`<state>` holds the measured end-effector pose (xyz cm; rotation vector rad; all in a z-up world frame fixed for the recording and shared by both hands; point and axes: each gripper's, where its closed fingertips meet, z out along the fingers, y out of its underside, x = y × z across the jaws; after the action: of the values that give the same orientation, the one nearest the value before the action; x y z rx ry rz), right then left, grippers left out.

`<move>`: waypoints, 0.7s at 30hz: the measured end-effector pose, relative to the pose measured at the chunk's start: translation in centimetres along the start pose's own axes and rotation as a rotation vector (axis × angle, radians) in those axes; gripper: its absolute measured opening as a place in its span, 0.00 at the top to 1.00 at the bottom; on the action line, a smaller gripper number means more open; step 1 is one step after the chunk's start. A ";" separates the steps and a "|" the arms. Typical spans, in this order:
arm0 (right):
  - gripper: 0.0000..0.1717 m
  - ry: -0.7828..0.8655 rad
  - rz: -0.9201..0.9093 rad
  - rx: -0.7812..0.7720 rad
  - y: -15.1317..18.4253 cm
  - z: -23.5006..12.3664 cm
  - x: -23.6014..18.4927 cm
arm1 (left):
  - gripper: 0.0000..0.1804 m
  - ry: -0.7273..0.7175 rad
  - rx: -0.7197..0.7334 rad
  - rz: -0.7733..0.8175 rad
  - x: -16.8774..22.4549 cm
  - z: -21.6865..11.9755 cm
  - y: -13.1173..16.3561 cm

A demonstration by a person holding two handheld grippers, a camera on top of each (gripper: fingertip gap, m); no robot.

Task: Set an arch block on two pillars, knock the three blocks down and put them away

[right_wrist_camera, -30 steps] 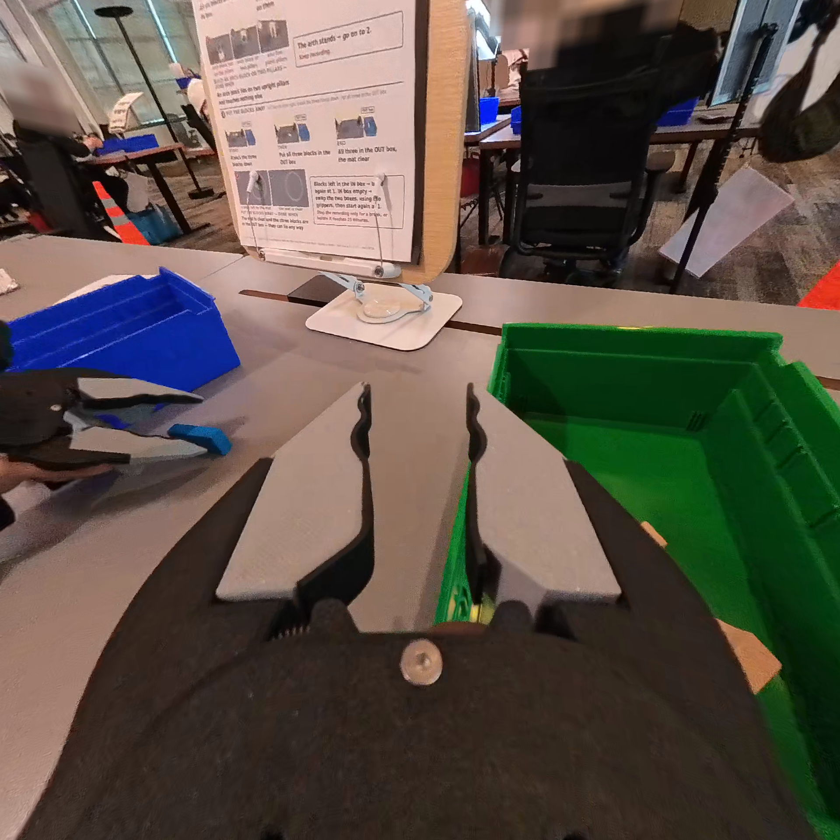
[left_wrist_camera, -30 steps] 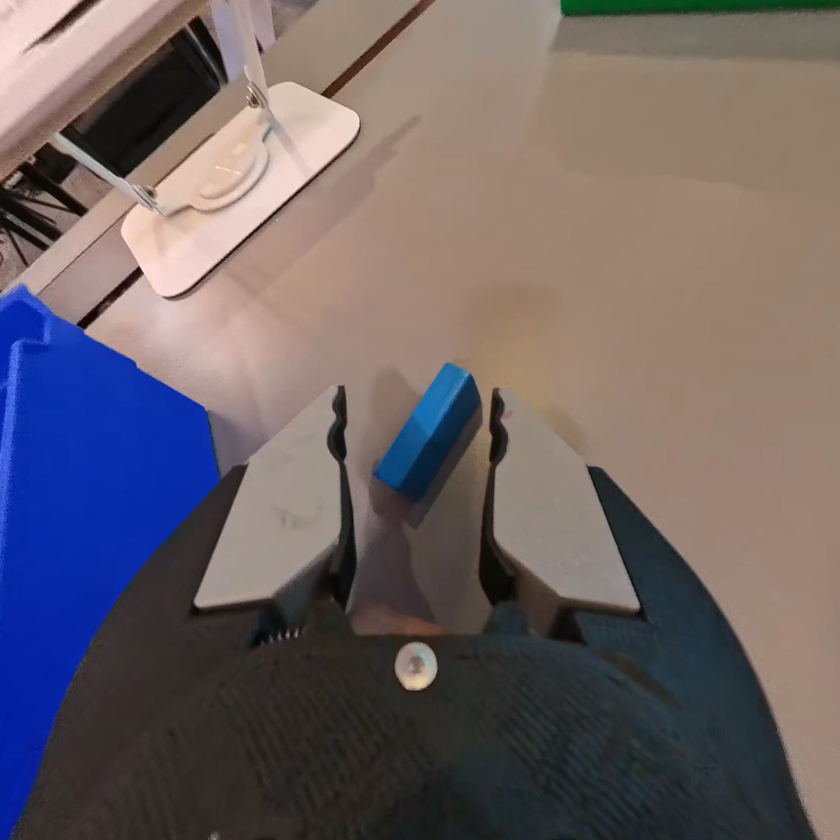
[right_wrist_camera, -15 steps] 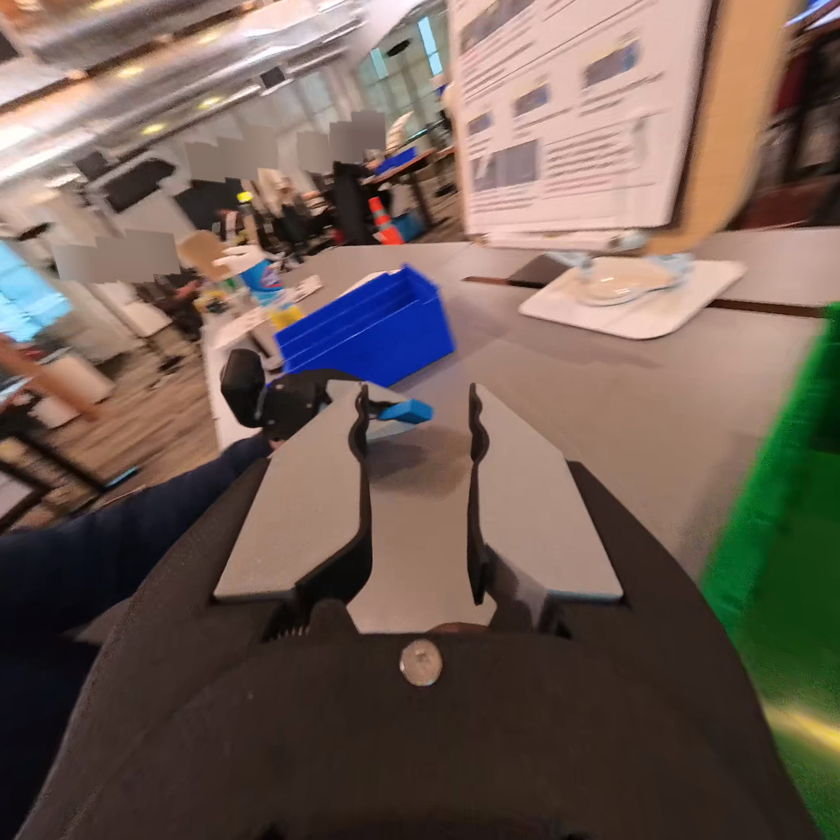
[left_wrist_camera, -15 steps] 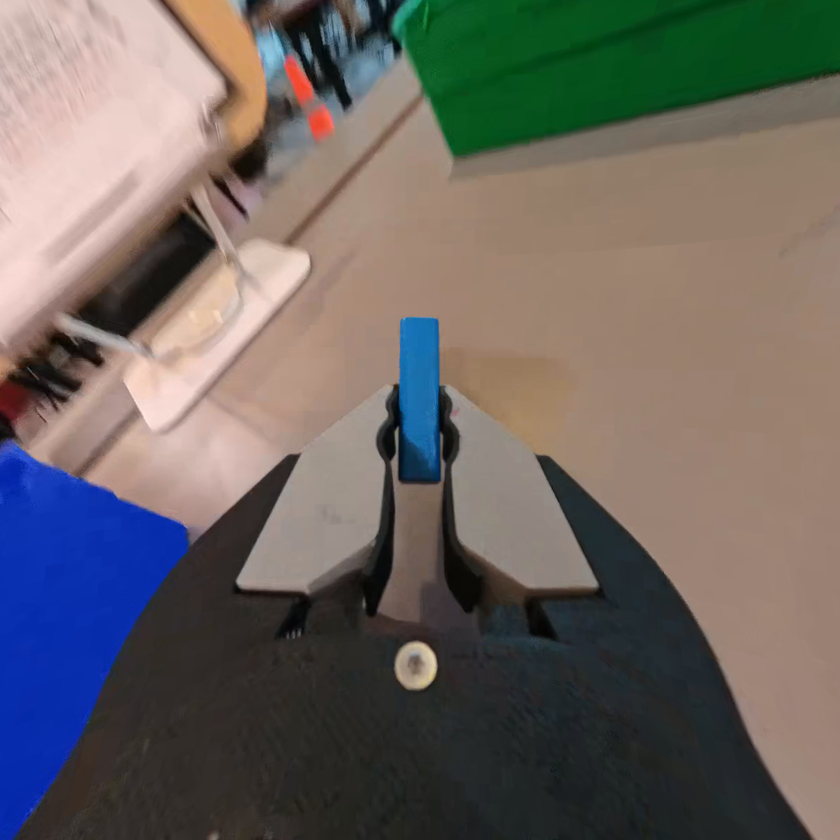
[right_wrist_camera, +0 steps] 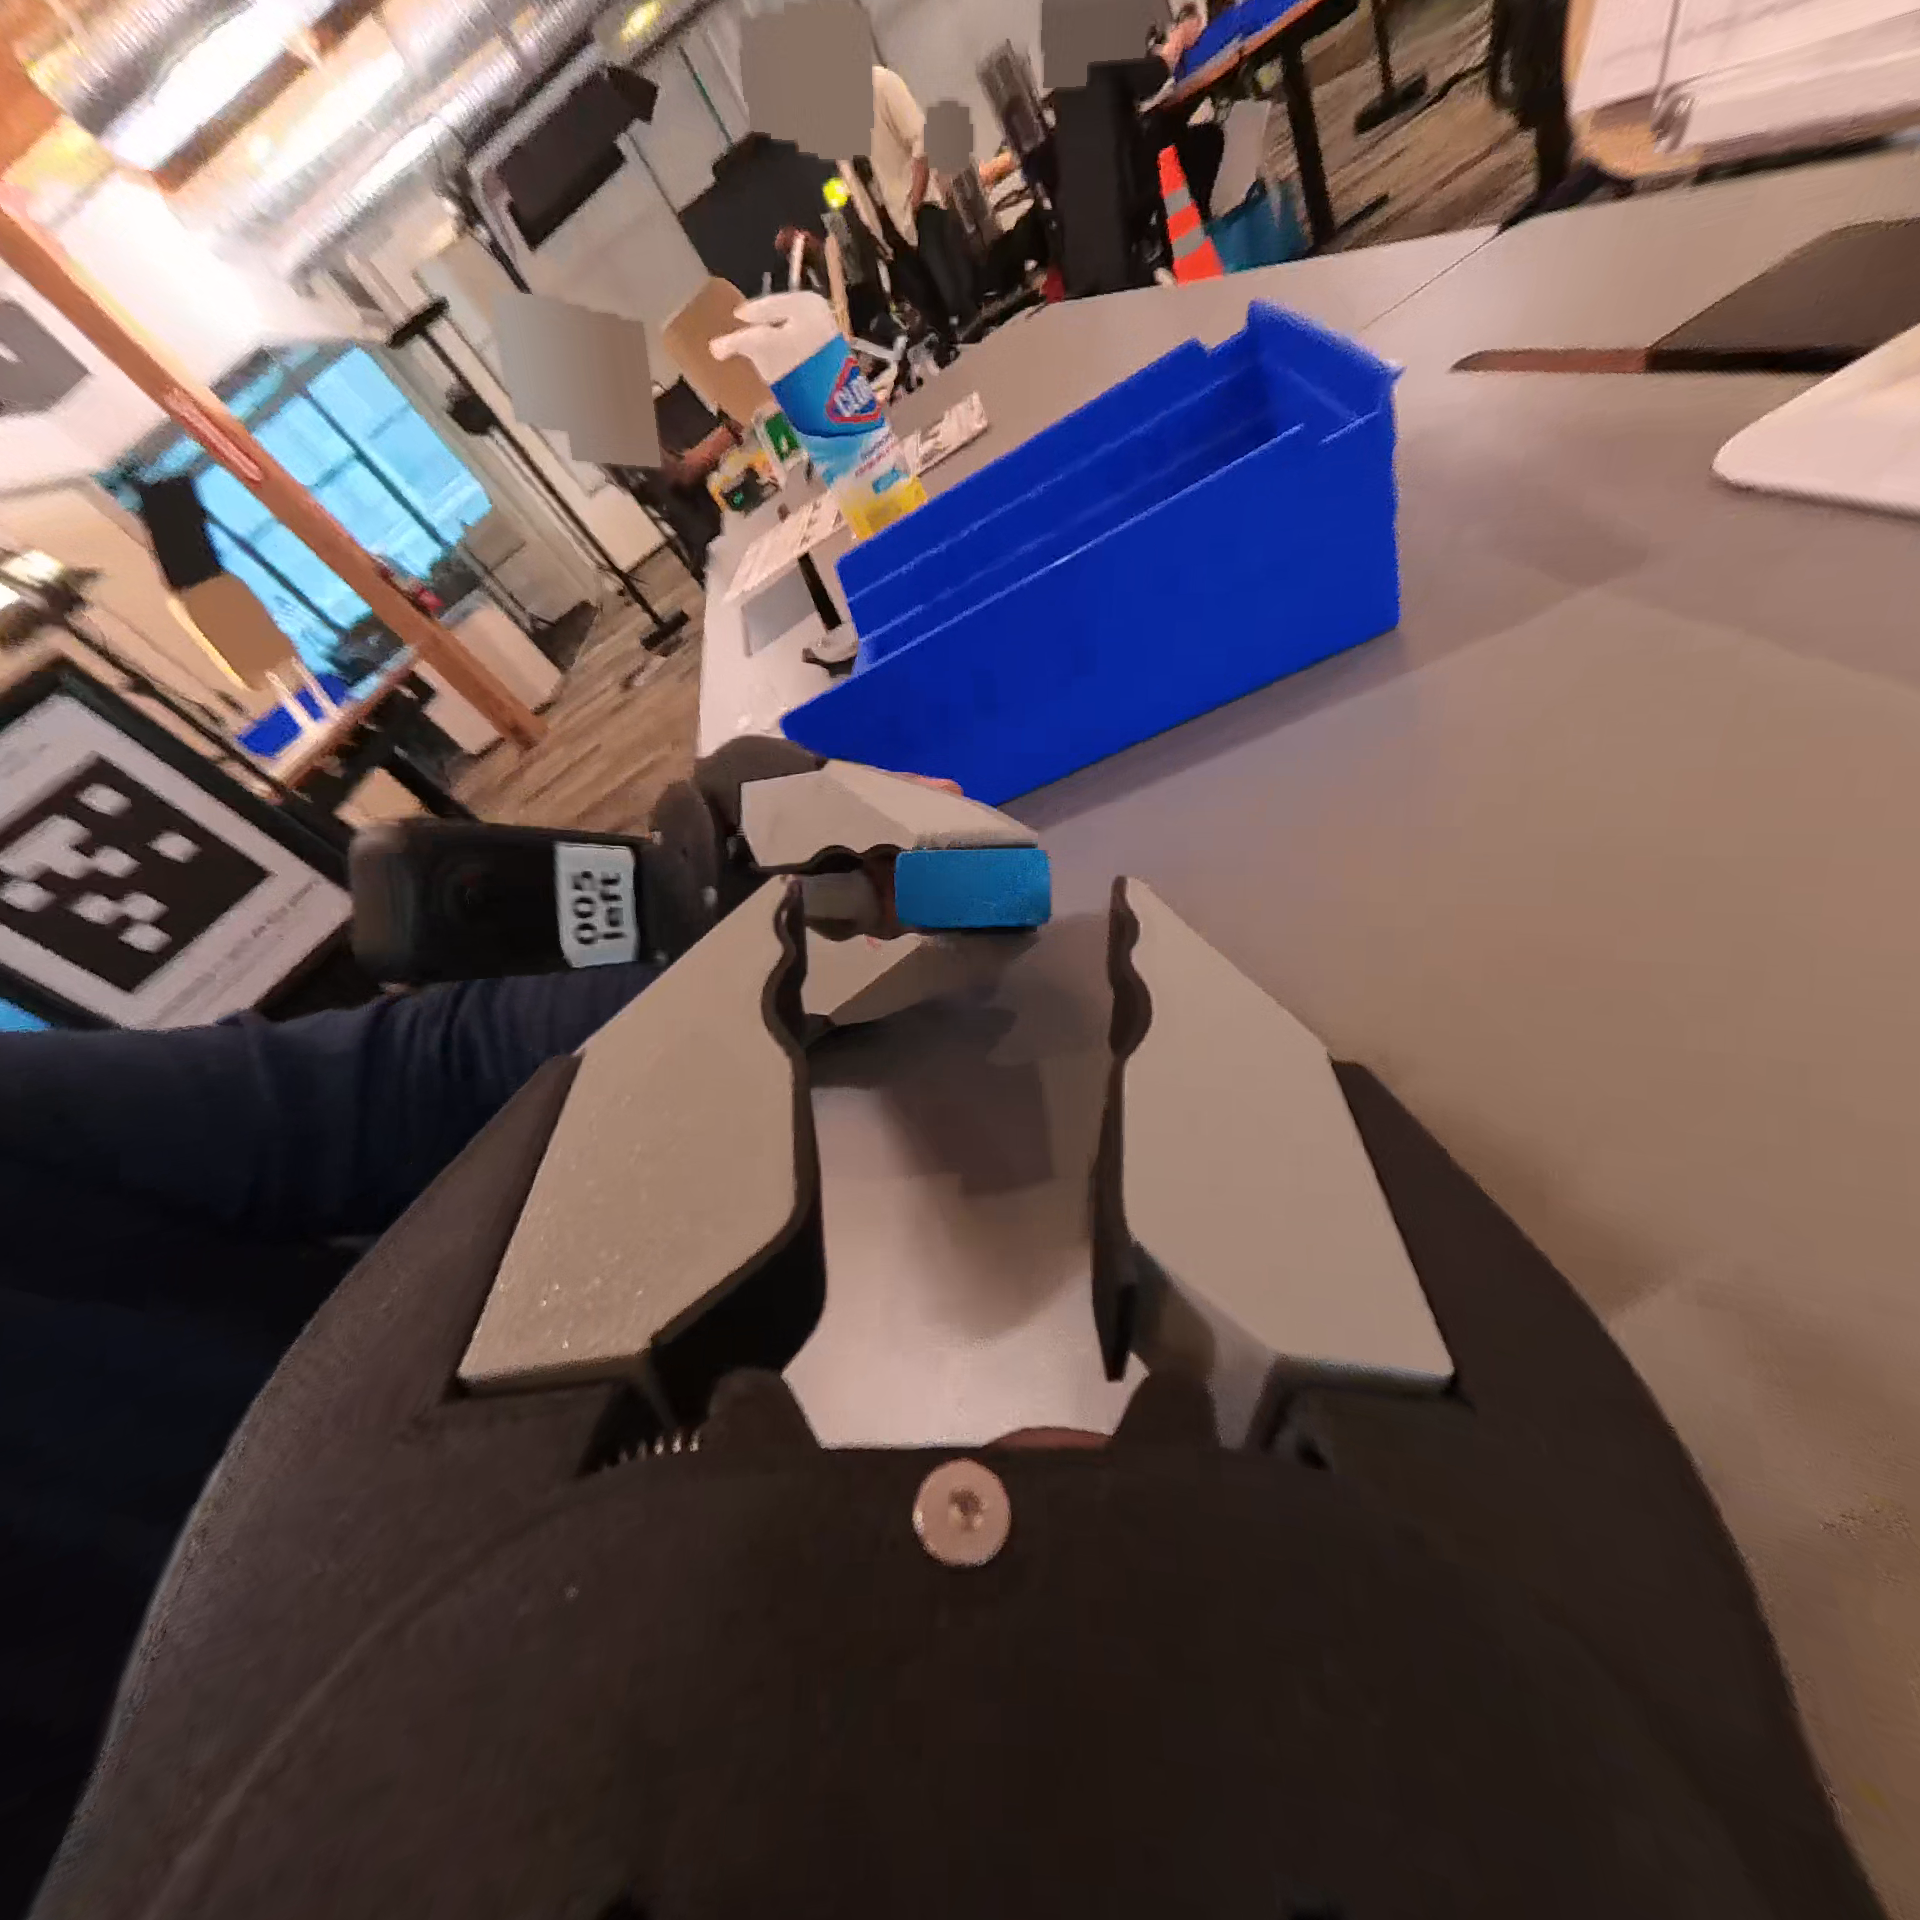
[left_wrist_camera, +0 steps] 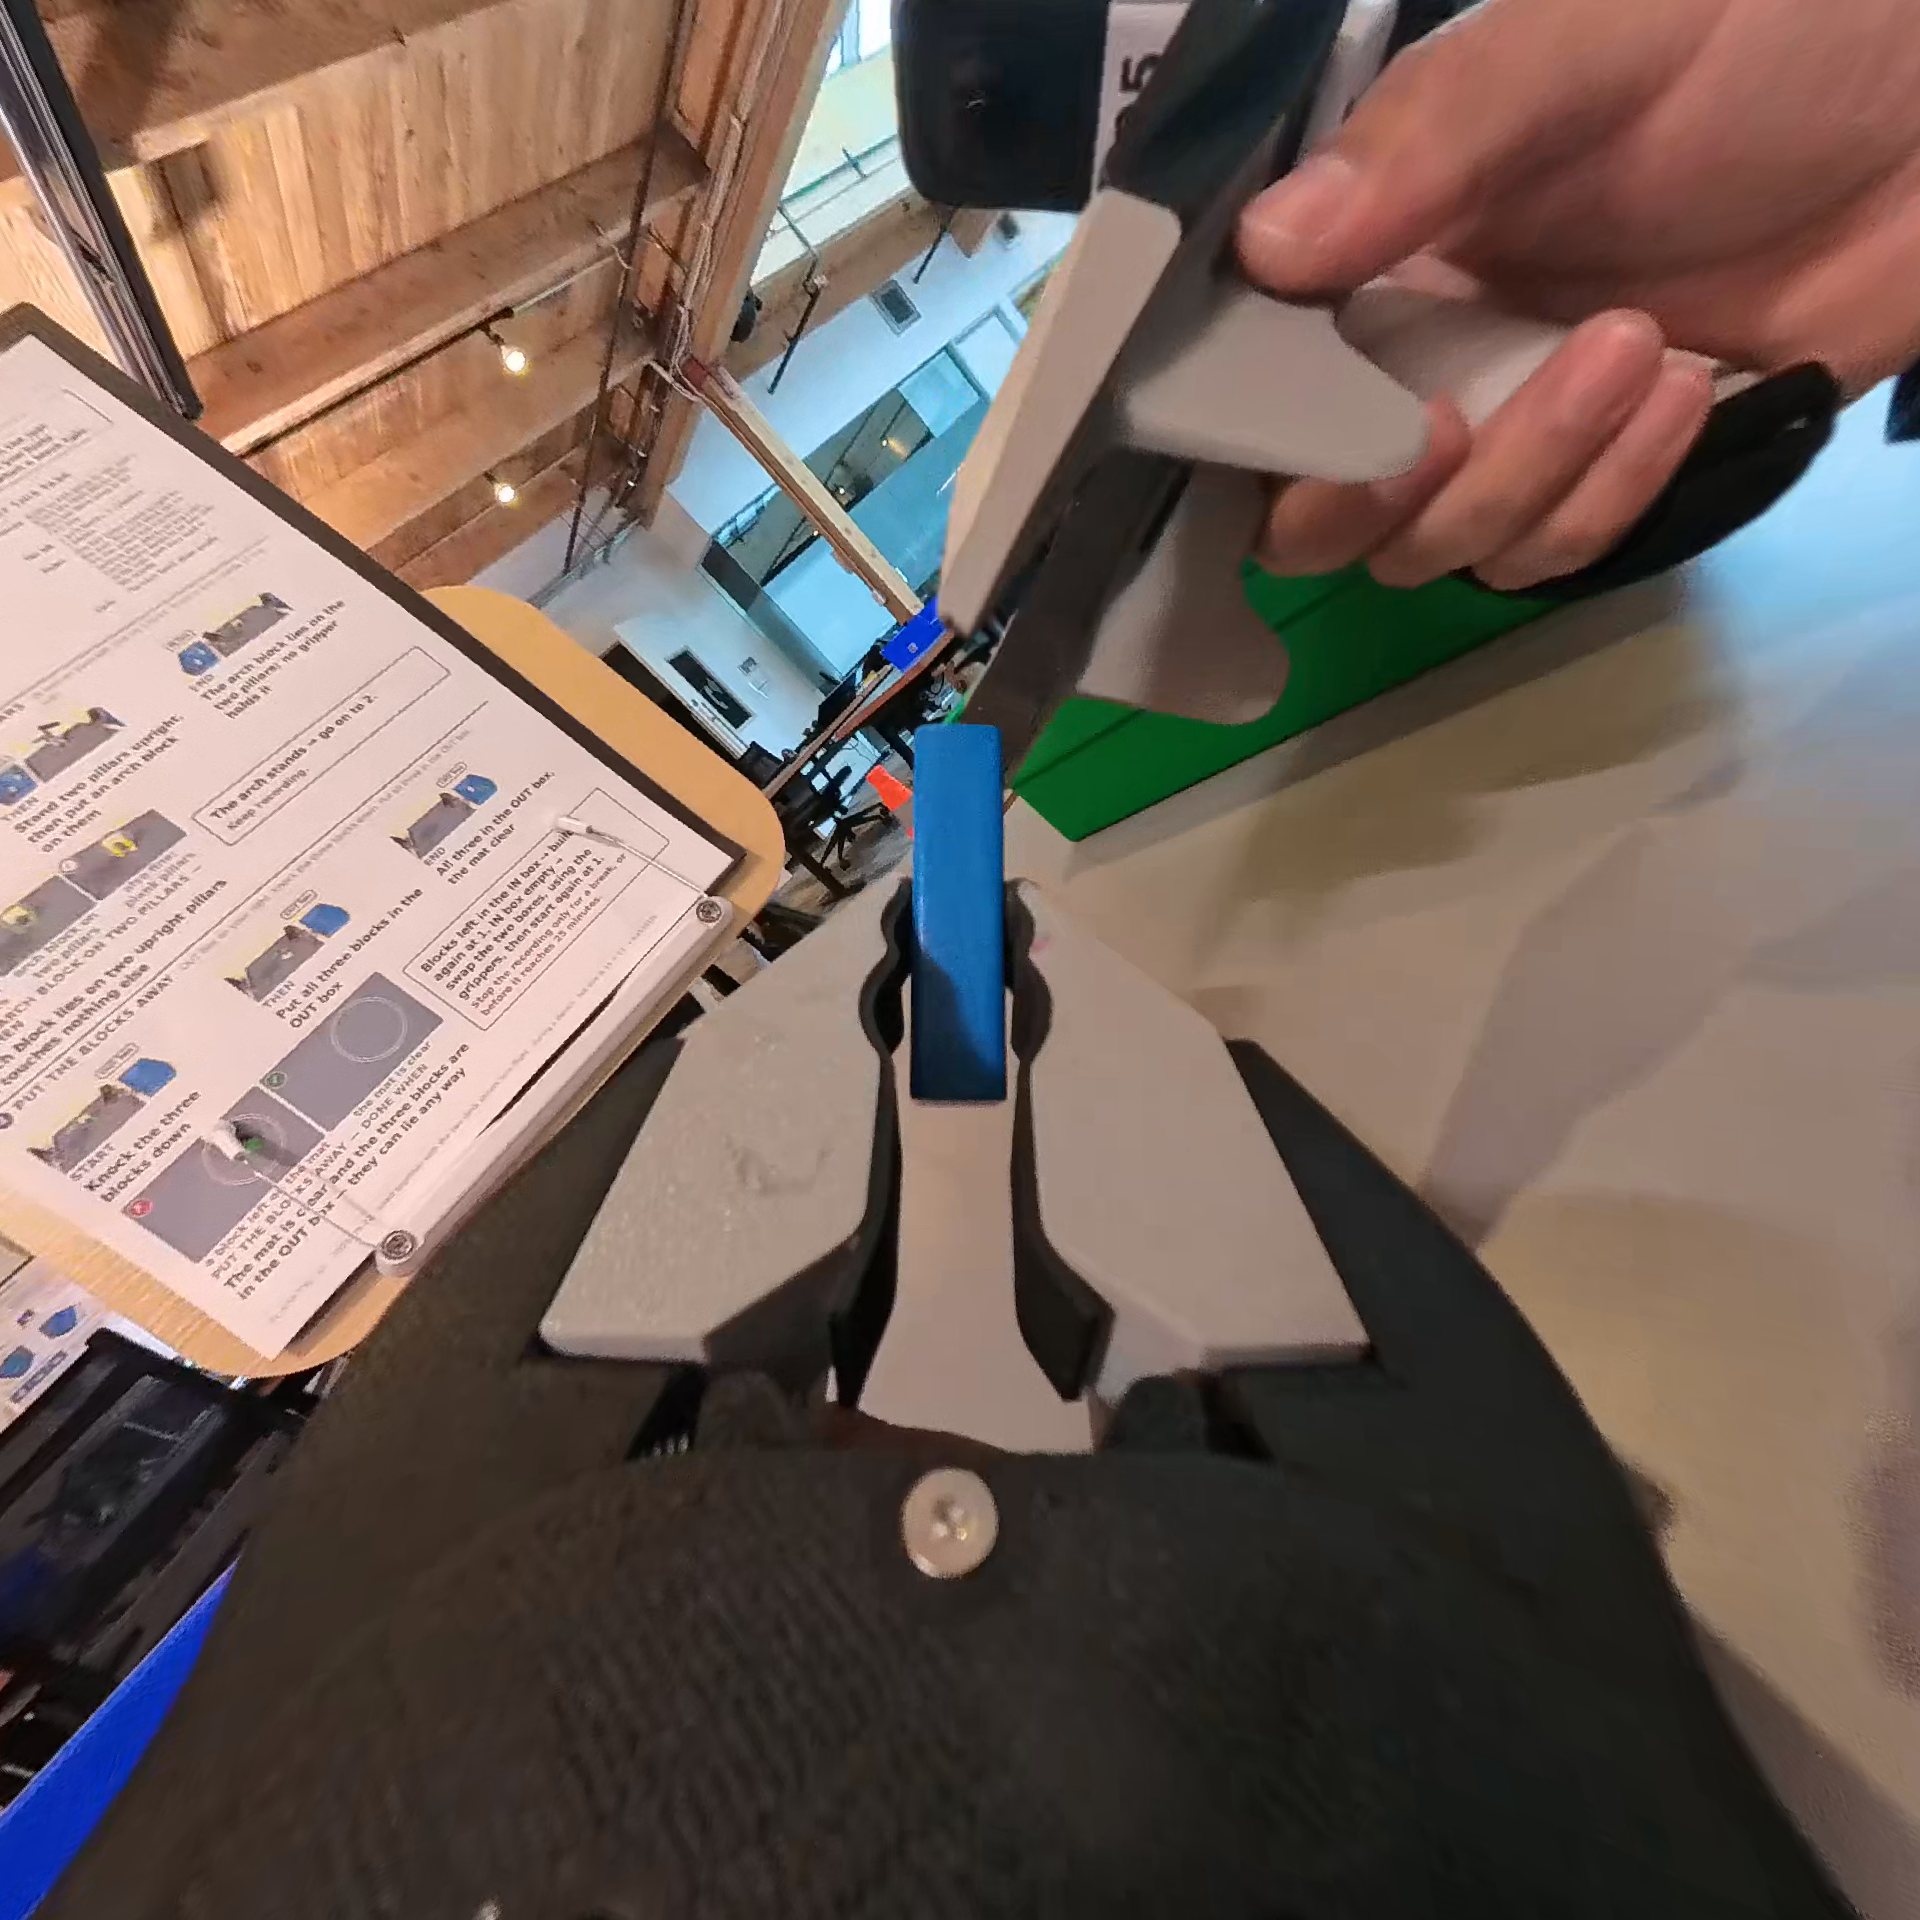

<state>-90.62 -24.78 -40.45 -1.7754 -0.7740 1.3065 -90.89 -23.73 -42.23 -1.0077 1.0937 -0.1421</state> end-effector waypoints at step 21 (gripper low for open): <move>0.82 0.135 -0.142 -0.046 0.1 -1.0 0.8 | 0.83 0.011 -0.033 -0.039 1.2 0.5 0.3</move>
<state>-89.45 -24.44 -40.78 -1.7900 -0.8440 1.0723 -89.97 -23.93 -43.21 -1.0590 1.0898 -0.1621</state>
